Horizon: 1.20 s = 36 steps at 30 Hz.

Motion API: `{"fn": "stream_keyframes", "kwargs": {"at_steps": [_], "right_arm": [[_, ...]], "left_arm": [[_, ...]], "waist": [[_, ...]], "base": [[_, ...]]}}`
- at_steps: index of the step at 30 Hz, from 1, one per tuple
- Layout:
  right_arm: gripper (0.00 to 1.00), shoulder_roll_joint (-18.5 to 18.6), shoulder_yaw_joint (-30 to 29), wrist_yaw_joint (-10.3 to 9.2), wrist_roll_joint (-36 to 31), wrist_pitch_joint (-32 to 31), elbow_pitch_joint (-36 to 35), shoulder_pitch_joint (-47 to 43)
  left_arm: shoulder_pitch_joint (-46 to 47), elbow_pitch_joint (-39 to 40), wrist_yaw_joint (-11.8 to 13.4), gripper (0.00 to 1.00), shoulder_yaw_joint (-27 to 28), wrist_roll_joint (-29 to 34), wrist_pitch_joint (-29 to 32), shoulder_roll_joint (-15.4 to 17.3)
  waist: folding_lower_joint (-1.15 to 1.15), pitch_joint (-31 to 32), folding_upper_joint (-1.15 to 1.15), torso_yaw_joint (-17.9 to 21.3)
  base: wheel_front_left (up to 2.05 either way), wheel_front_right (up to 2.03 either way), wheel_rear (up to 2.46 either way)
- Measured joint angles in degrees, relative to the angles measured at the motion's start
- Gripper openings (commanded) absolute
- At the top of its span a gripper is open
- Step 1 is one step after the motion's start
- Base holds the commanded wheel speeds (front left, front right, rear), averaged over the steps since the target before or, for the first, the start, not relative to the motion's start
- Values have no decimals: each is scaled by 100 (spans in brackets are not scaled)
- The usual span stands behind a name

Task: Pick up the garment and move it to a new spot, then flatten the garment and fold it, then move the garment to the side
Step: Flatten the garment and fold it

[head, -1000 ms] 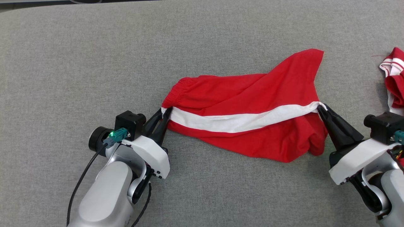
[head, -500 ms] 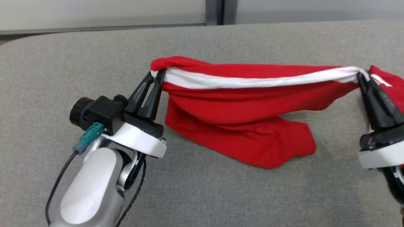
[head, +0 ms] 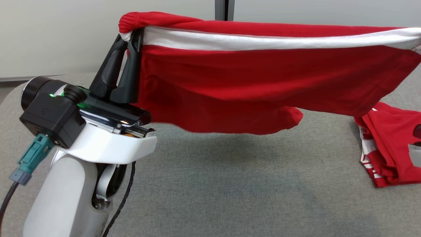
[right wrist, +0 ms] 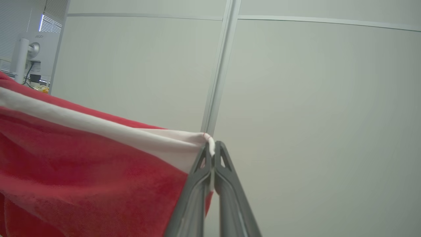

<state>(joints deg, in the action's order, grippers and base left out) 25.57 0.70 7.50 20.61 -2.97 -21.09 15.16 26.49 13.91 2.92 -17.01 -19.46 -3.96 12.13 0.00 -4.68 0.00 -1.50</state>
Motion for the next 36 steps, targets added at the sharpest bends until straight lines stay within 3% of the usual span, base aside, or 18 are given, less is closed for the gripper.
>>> {"fn": "stream_keyframes", "kwargs": {"at_steps": [8, 16, 21, 26, 31, 36], "right_arm": [[0, -183, -104, 0, 152, -57, -3, 149], [0, -144, 54, 1, 477, 80, 755, 1507], [0, -90, 461, 0, 635, 236, 1638, 2992], [0, -325, 999, 0, 792, 550, 2765, 4113], [0, -733, 1685, 0, 1039, 915, 3930, 4289], [0, -1082, 2469, -1, 1395, 1229, 5108, 3816]], "left_arm": [[180, 36, 14, 0, 52, -190, 166, -33], [1496, -1289, -337, 0, 172, -587, -143, -359], [2888, -2535, -548, 0, 214, -578, -692, -580], [3744, -3828, -782, 0, 236, -600, -1038, -722], [3685, -5112, -944, 0, 296, -801, -1098, -818], [2914, -6099, -996, 0, 443, -1046, -1102, -910]], "waist": [[0, -301, 0, 34], [0, -1118, 0, 55], [0, -1682, 0, 56], [0, -1994, 0, 101], [0, -1993, 0, 211], [0, -1983, 0, 262]], "base": [[0, 0, 0], [0, 0, 0], [0, 0, 0], [0, 0, 0], [0, 0, 0], [0, 0, 0]]}}
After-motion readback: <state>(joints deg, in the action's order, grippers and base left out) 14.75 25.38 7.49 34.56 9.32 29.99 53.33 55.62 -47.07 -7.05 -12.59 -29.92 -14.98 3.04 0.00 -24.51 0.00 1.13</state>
